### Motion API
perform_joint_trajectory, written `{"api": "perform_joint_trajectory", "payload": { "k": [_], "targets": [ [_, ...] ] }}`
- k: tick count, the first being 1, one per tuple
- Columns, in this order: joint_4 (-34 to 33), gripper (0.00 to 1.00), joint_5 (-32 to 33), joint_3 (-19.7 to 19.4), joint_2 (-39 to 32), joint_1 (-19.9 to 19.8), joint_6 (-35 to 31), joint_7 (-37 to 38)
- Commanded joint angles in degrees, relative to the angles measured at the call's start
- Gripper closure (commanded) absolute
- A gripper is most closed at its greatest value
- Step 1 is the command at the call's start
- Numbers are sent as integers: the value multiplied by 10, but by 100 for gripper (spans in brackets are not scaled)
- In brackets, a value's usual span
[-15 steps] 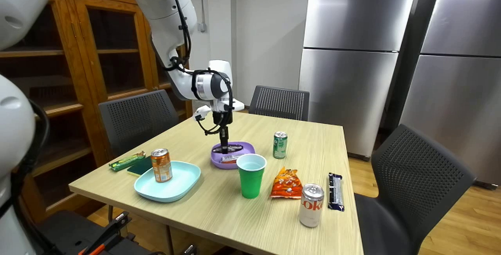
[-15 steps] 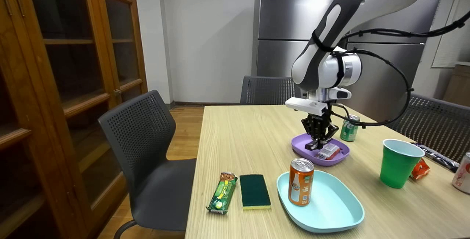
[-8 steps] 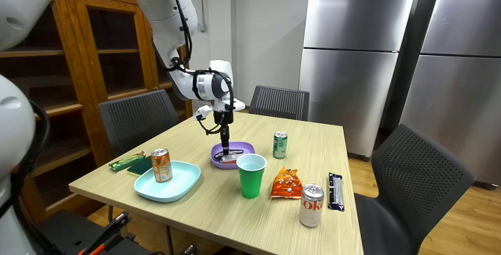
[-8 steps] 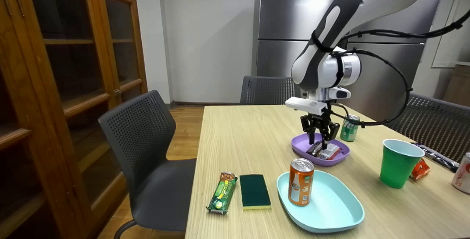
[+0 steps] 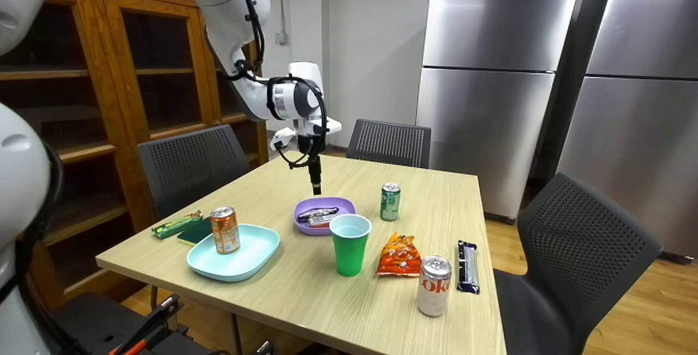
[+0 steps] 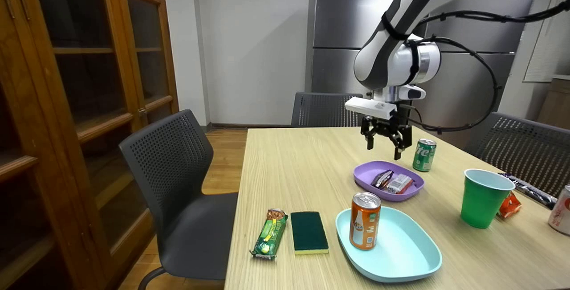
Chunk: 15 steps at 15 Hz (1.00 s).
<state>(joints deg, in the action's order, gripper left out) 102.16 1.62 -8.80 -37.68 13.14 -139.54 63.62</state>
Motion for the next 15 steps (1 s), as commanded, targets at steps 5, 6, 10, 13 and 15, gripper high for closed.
{"api": "perform_joint_trajectory", "payload": {
  "k": [5,6,10,13,15],
  "targets": [
    [13,0,13,6,29,-6,1,3],
    [15,0,13,6,30,-6,1,3],
    [17,0,13,6,30,-6,1,3],
    [12,0,9,8,28,-6,0,8],
    [-8,0,0,7,15,-8,10,23]
  ]
}}
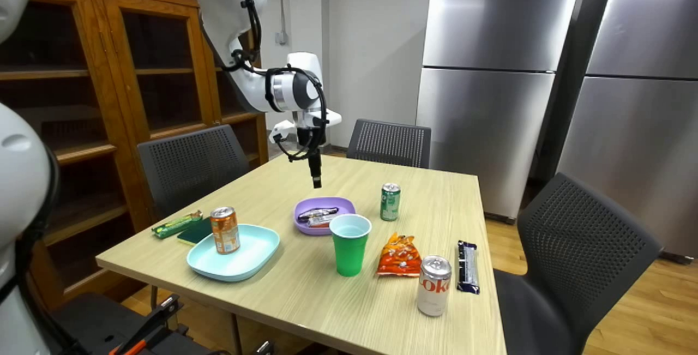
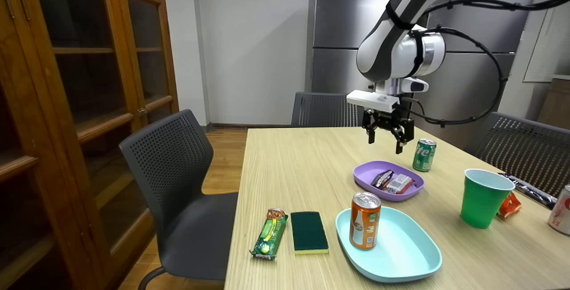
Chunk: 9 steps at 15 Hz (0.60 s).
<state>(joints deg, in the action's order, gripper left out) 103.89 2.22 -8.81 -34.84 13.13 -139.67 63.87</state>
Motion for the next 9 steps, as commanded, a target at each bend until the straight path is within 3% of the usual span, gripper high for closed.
{"api": "perform_joint_trajectory", "payload": {
  "k": [1,9],
  "targets": [
    [-35,0,-12,6,-21,-11,14,28],
    [-101,0,-47,-6,-63,-53,30,80]
  ]
}}
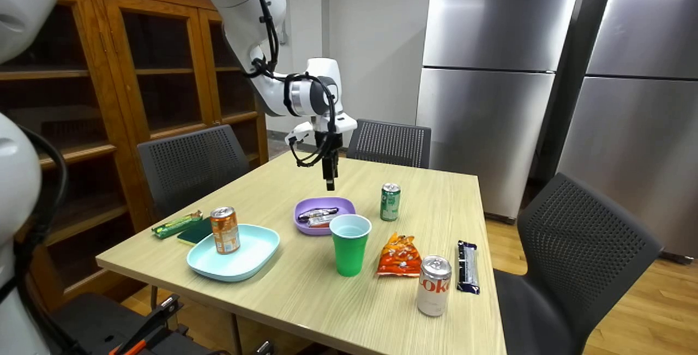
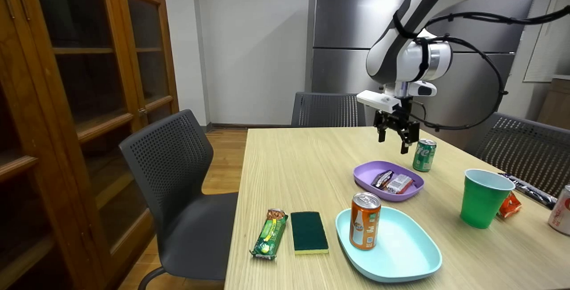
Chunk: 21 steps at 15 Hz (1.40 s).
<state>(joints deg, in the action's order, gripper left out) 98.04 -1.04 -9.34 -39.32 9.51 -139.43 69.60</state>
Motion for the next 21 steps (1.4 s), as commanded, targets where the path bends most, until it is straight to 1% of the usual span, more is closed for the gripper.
{"api": "perform_joint_trajectory", "payload": {
  "k": [1,10,21],
  "targets": [
    [-51,0,-17,-3,-22,-24,31,25],
    [-160,0,-24,-15,-87,-66,66,53],
    [-340,0,-25,-16,-197,-107,146,77]
  ]
}}
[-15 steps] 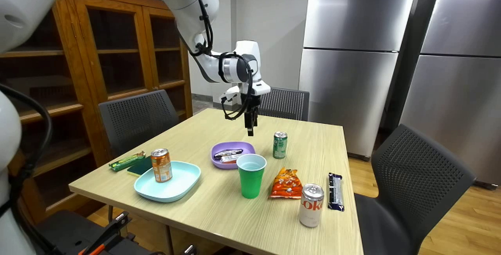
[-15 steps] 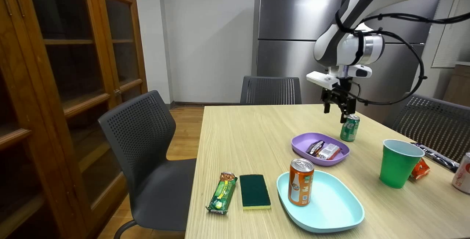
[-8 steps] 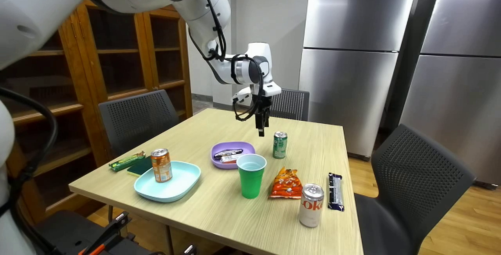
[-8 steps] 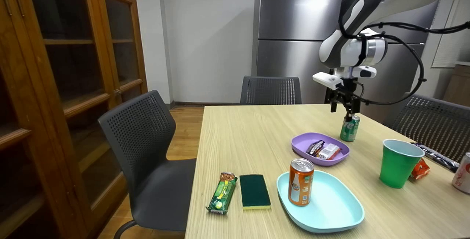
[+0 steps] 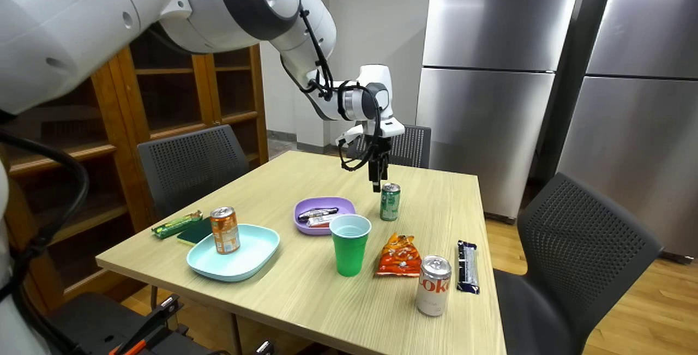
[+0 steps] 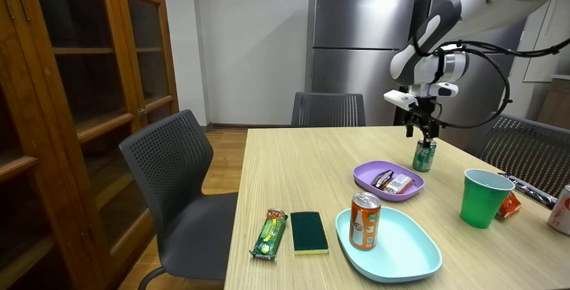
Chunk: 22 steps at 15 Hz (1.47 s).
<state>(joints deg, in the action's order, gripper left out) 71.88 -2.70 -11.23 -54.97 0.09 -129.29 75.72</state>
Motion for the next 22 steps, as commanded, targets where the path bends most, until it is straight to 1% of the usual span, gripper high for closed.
{"api": "perform_joint_trajectory", "payload": {
  "k": [1,6,10,14,22],
  "targets": [
    [-92,0,-8,3,-48,-16,52,17],
    [-150,0,-6,4,-84,-29,86,22],
    [-182,0,-5,4,-101,-39,109,20],
    [-199,0,-5,6,-108,-45,123,18],
    [-216,0,-2,8,-120,-45,138,18]
  ]
}}
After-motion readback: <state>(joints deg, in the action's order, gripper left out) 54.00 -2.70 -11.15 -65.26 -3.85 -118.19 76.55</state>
